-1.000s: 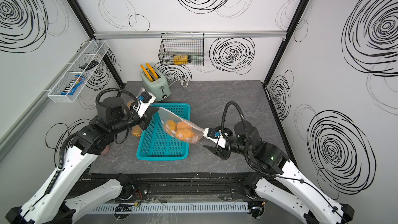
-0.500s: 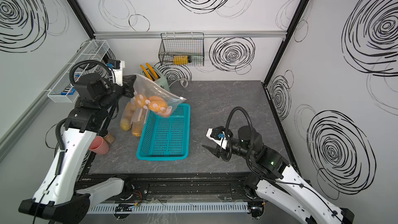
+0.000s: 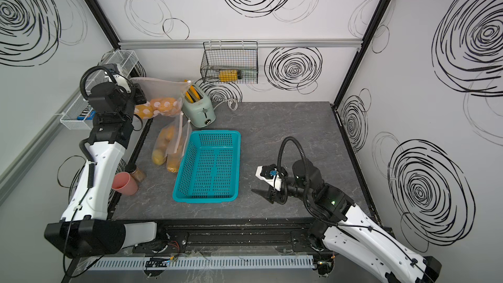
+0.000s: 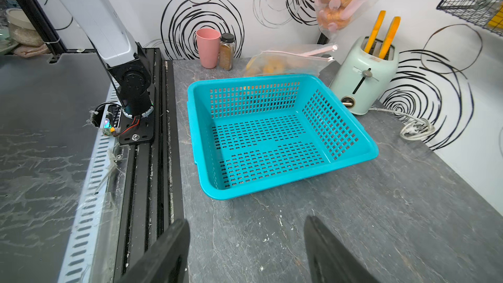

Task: Put the potatoes into a zipper bag and zip it
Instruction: Place the zipper food storage bag at the center of the board.

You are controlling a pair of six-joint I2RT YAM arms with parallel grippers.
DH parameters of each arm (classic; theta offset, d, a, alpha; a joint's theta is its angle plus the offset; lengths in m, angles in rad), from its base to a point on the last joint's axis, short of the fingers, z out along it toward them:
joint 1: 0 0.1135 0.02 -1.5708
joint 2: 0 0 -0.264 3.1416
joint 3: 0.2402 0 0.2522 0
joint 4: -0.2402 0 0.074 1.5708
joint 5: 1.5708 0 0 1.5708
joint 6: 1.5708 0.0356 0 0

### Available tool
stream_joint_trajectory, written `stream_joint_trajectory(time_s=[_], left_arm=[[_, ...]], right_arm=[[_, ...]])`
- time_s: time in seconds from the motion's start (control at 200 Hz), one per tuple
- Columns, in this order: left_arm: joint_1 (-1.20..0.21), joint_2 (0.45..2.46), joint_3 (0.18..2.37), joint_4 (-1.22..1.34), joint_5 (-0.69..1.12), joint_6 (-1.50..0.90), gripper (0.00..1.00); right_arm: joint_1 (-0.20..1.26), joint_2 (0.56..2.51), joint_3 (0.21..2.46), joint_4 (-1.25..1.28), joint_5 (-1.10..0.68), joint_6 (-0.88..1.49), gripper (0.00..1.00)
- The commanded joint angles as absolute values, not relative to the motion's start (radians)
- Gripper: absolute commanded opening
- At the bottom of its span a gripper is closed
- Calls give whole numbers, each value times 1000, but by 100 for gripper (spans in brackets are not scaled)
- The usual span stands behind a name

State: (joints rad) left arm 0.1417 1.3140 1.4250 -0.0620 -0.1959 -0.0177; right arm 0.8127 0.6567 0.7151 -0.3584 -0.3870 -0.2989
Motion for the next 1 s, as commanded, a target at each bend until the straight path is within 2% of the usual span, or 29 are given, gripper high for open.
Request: stream_joint_trajectory(time_s=[0.0, 0.2, 0.35, 0.485, 0.55, 0.655, 0.786, 0.996], left_arm=[[141, 1291, 1315, 111, -282, 16, 0], [142, 1248, 1029, 293, -412, 70, 0], [99, 1214, 870, 340, -387, 104, 0], [87, 1179, 761, 362, -281, 107, 0], [80, 1186, 736, 339, -212, 165, 0], [47, 1196, 704, 319, -246, 273, 0], [15, 1214, 664, 375, -180, 390, 0], [9, 1384, 766, 314, 7, 429, 0]], right_arm=[[810, 649, 702, -312, -425, -287, 70], [810, 642, 713, -318, -433, -281, 70], [811, 645, 724, -326, -446, -270, 69], [813, 629, 714, -327, -466, -249, 69], [813, 618, 709, -327, -472, -241, 69], [813, 600, 706, -327, -478, -230, 68], [814, 582, 695, -329, -479, -221, 68], [815, 568, 683, -333, -481, -211, 67]])
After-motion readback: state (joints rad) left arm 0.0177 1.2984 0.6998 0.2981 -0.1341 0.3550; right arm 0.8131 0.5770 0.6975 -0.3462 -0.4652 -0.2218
